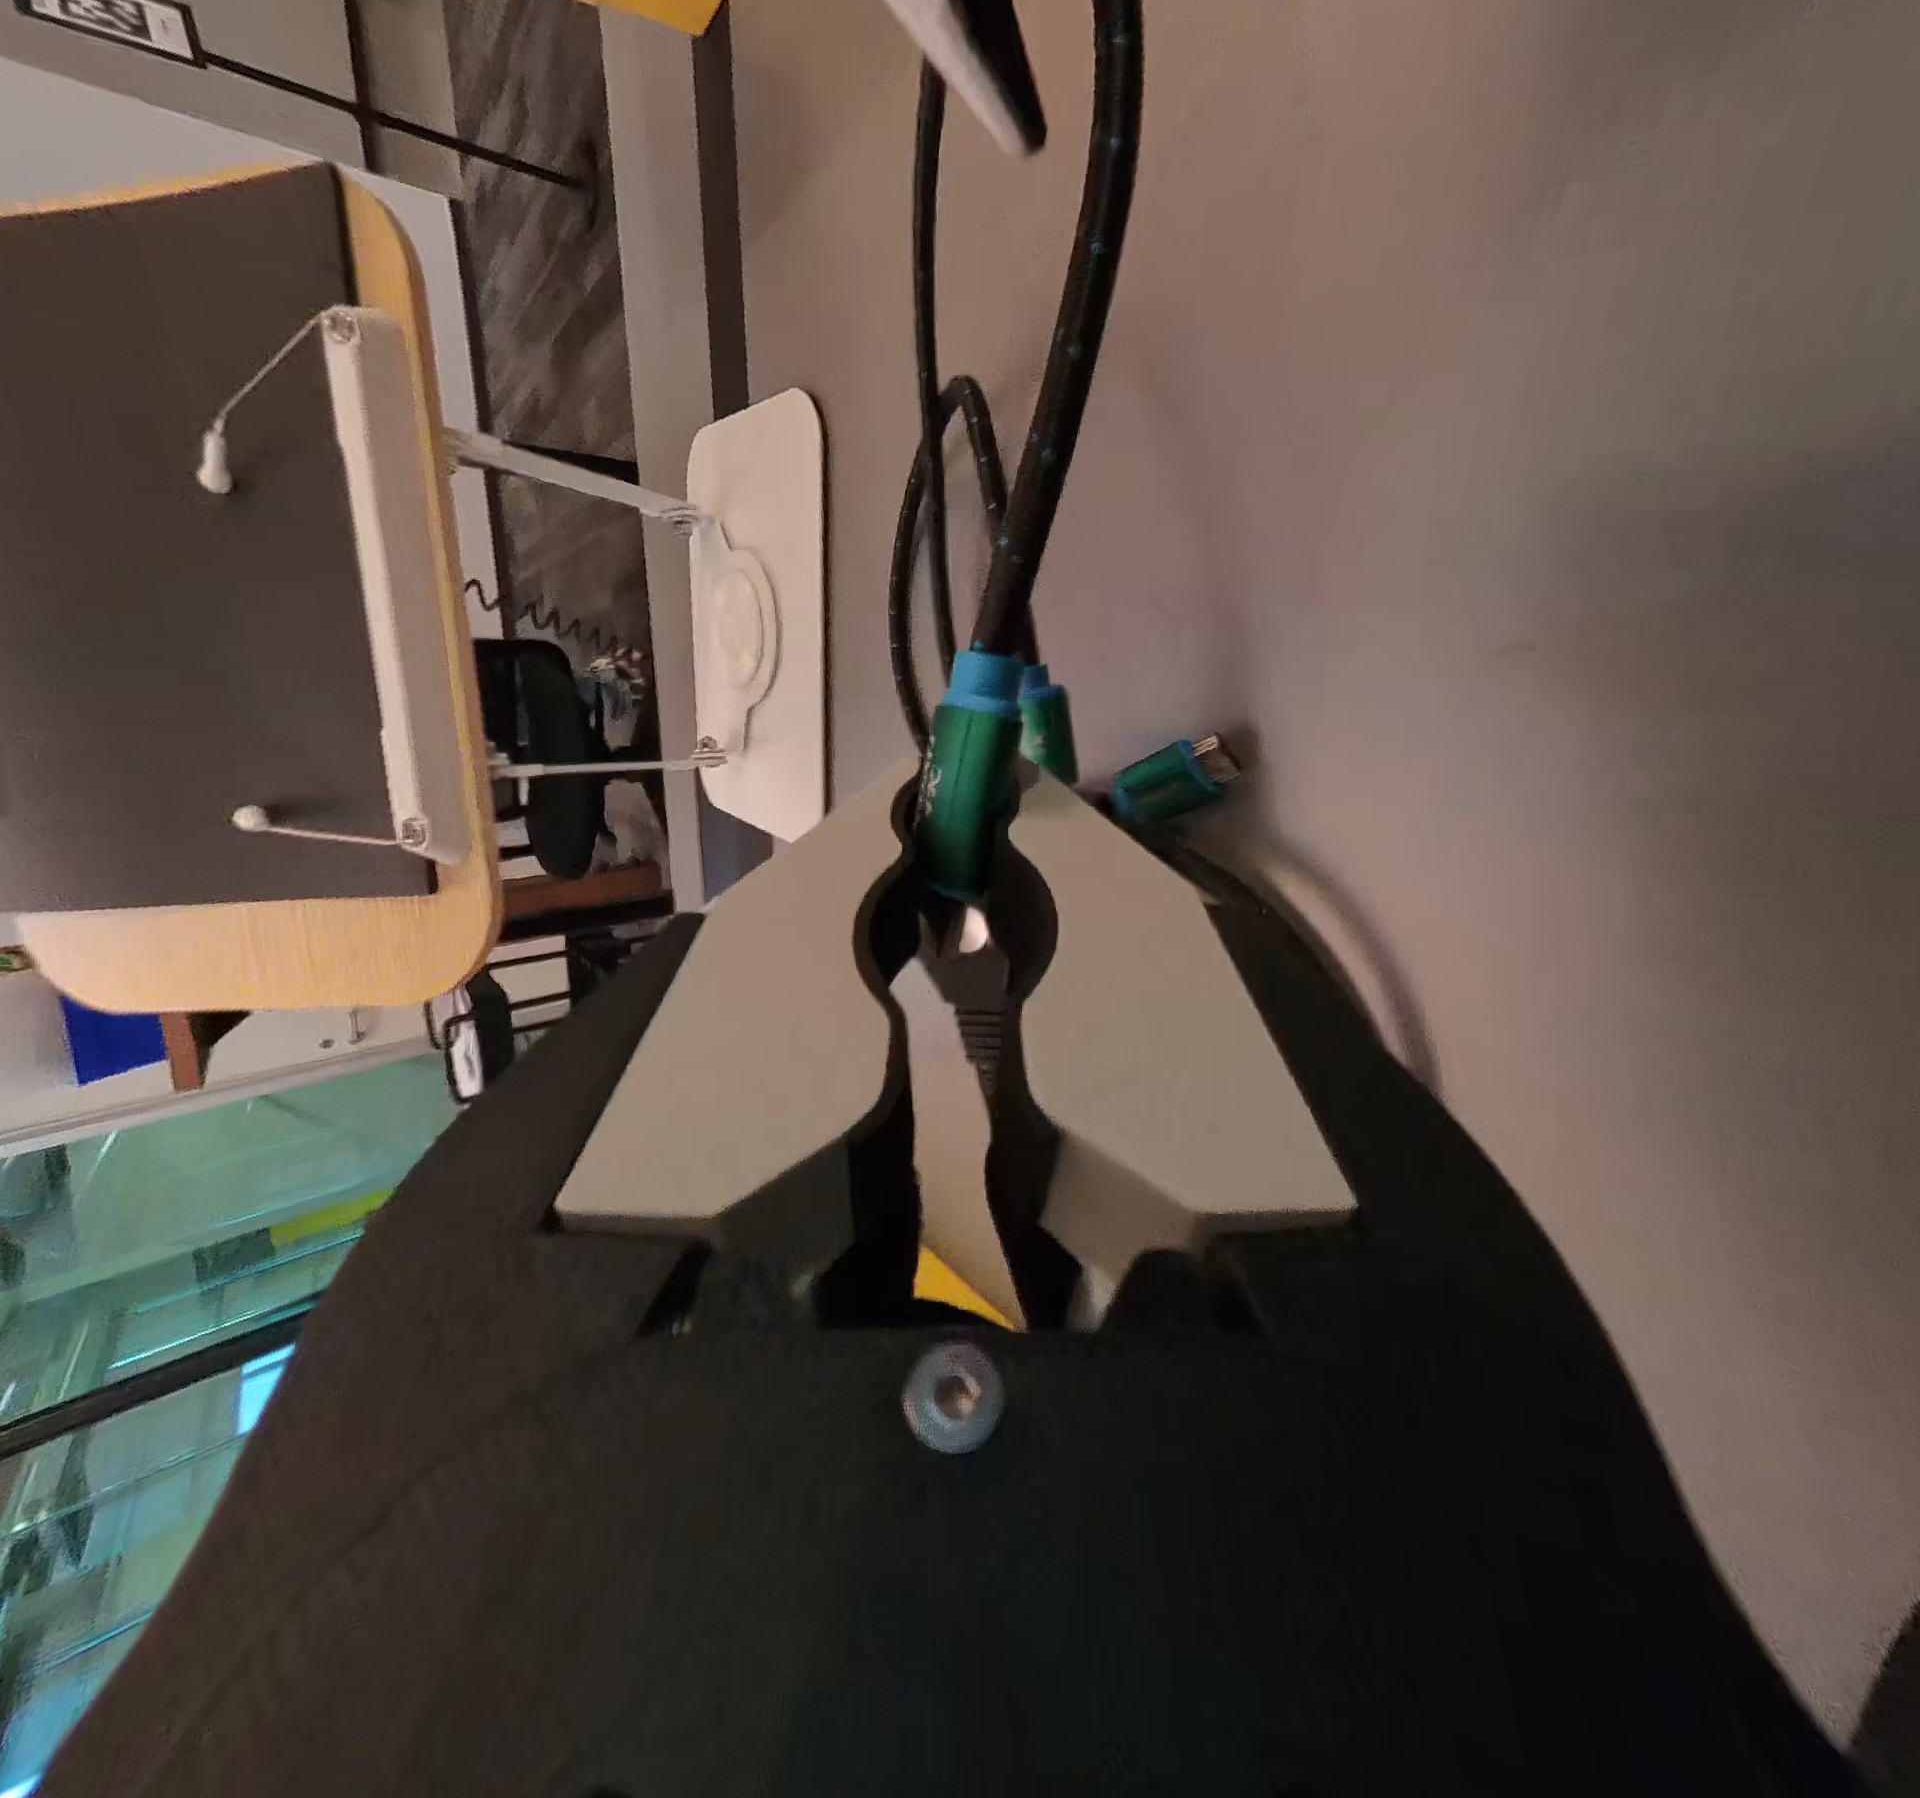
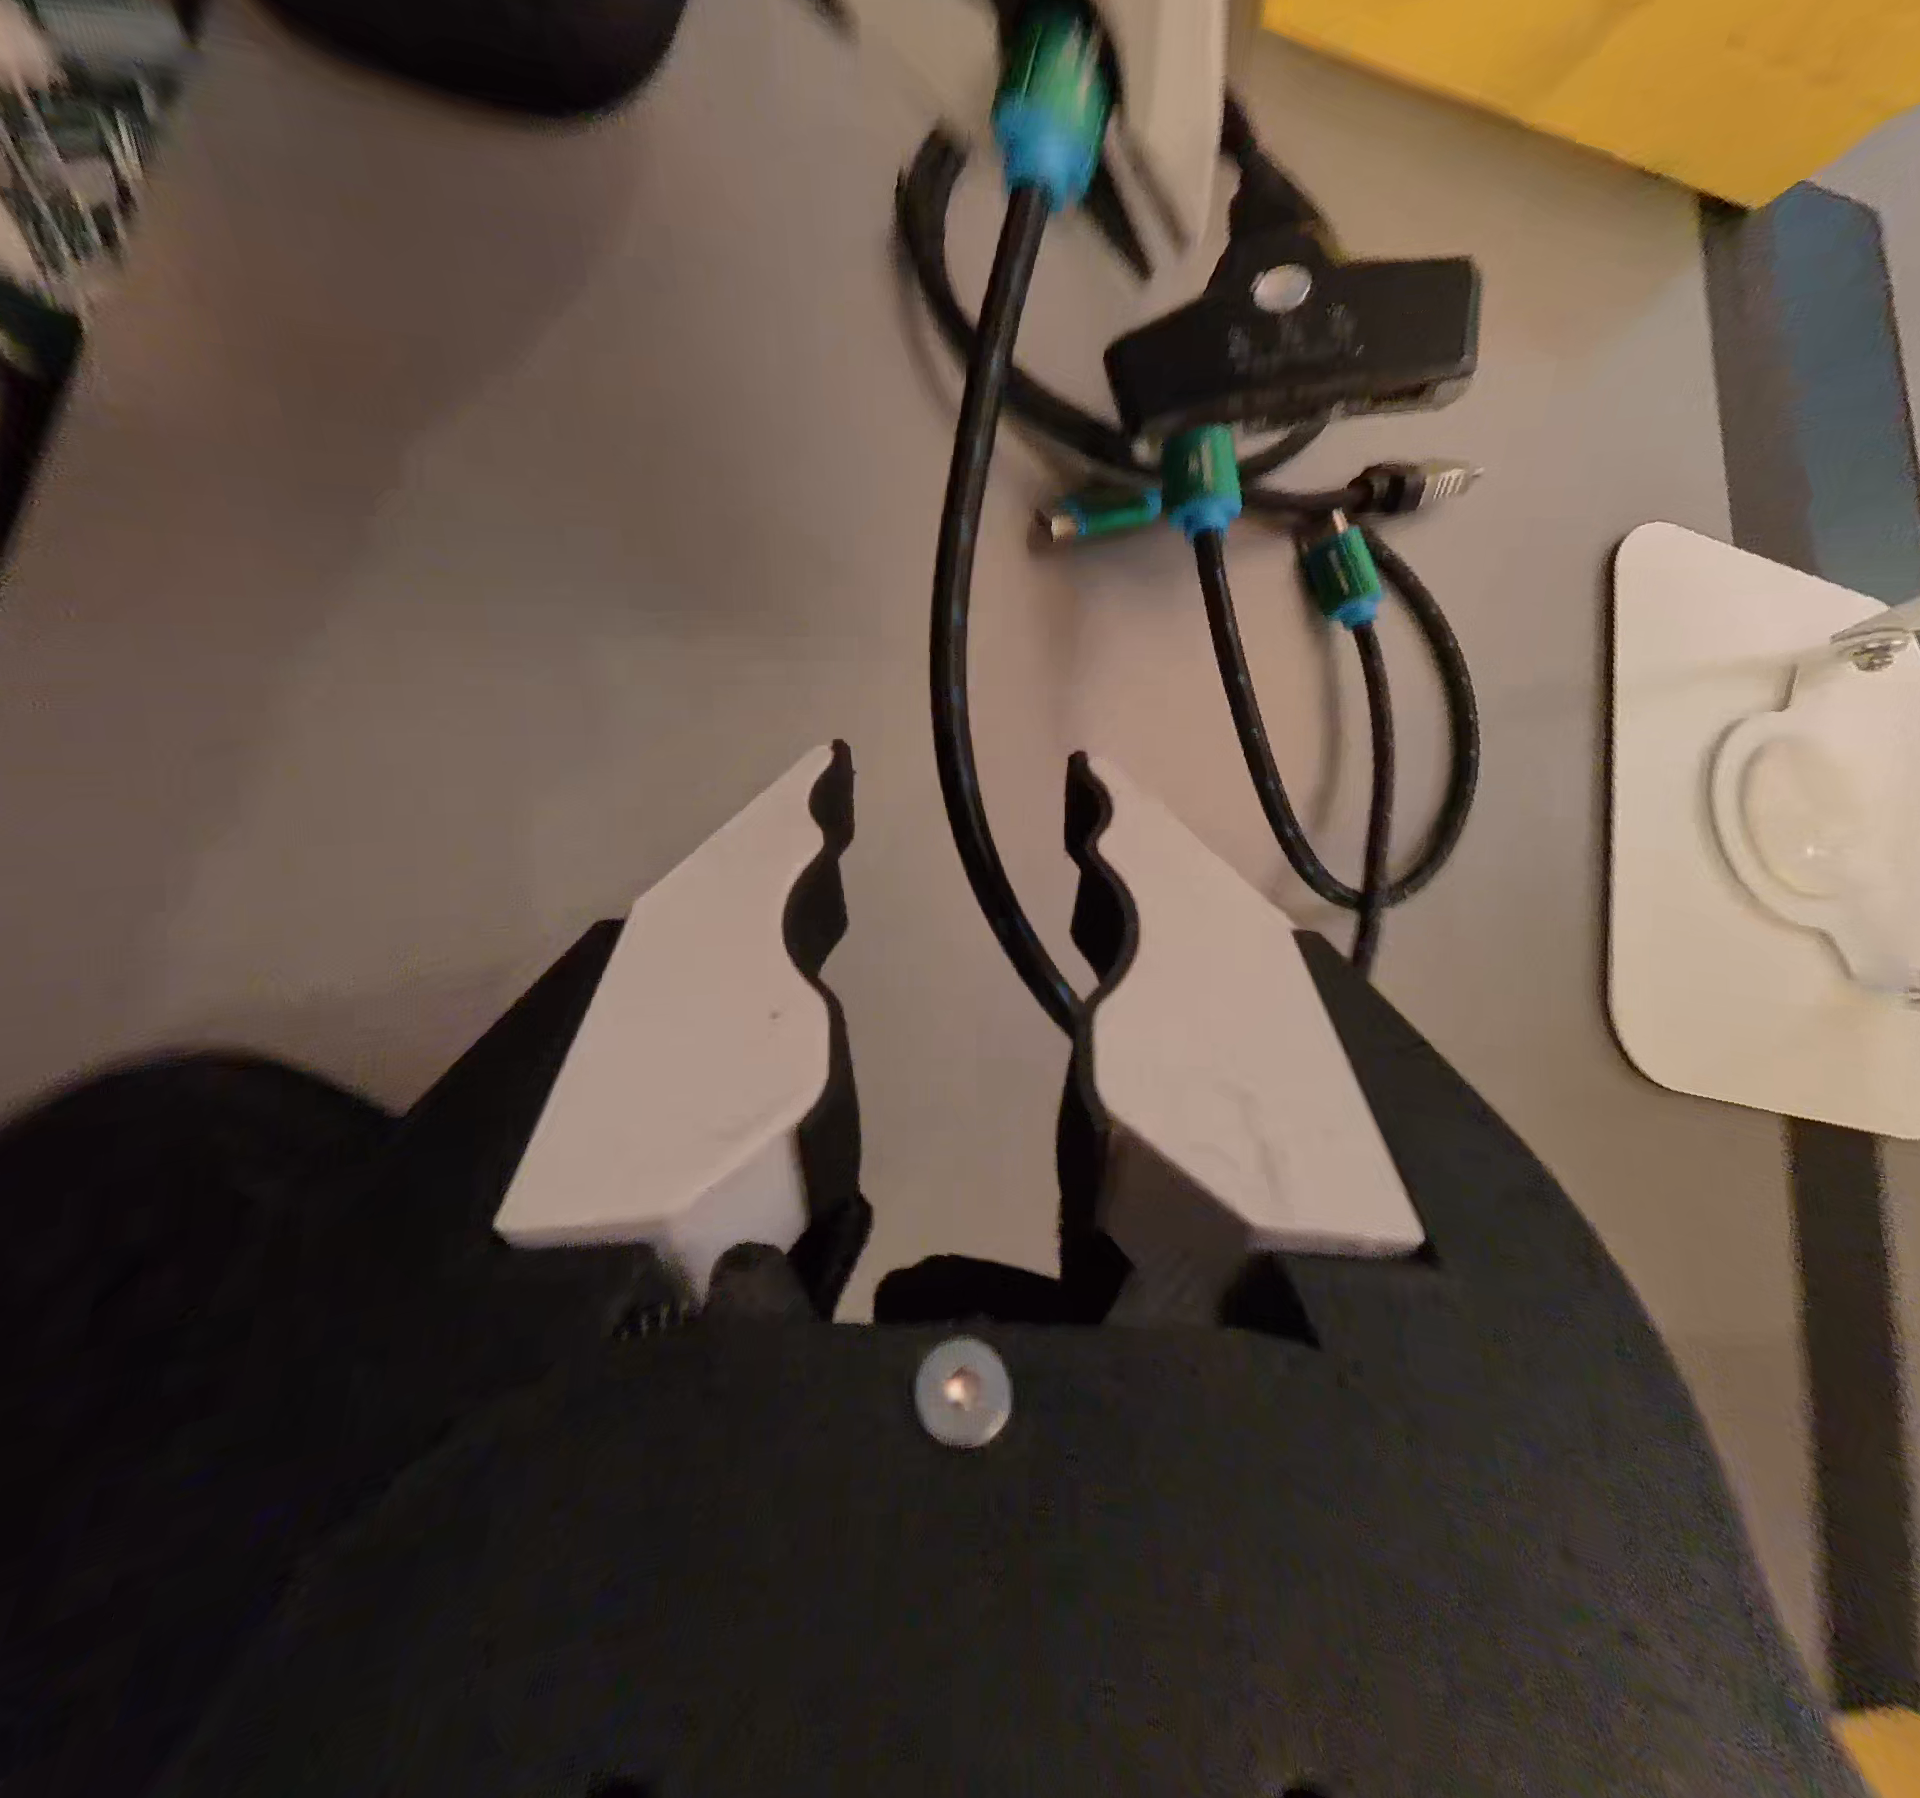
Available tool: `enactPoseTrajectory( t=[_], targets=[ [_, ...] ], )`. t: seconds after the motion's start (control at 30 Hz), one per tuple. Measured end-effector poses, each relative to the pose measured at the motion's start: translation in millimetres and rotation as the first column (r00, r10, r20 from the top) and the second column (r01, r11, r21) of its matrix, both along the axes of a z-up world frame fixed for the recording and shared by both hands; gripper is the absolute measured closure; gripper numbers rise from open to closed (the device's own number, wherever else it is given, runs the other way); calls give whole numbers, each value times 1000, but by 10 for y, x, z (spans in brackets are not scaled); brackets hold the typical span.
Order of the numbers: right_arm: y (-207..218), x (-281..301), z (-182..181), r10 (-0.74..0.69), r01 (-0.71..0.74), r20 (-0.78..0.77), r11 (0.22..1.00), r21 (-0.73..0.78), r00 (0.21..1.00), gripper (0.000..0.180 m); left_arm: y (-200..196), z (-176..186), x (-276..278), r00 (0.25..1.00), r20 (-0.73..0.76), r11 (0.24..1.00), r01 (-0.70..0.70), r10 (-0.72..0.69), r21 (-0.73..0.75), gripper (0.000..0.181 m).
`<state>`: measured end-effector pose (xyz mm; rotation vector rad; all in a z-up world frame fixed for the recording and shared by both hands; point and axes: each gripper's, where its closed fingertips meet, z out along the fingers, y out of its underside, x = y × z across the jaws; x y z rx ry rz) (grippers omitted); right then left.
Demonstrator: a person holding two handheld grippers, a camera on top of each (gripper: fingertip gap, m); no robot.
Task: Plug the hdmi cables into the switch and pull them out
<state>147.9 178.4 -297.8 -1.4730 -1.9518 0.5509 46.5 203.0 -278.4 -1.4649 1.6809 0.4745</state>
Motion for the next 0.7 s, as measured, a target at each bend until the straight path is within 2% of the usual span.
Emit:
enactPoseTrajectory(
  t=[0.13,0.27,0.33,0.43,0.53,0.6,0.7],
  targets=[
    [211,219,-152,141,-150,132,987,57,981,152,-20,93,-4,998,-28,998,53,-52,24,177],
    [333,358,-363,285,-324,327,943,71,901,173,-36,146,6,990,-89,992,111,-107,50,177],
    [371,385,-421,311,-359,394,932,52,865,176,-30,186,11,987,-103,990,126,-120,57,178],
    [494,391,-424,219,-260,438,965,35,872,177,38,258,-13,992,-95,993,92,-85,74,179],
    [637,356,-369,11,-24,354,999,33,935,179,97,321,-50,999,-40,996,25,-21,87,179],
    [695,338,-311,-147,148,261,989,16,954,179,112,324,-55,1000,7,997,-21,21,77,179],
    [727,303,-148,-365,375,97,920,-117,926,179,155,351,-45,993,84,992,-90,83,83,179]
  ],
)
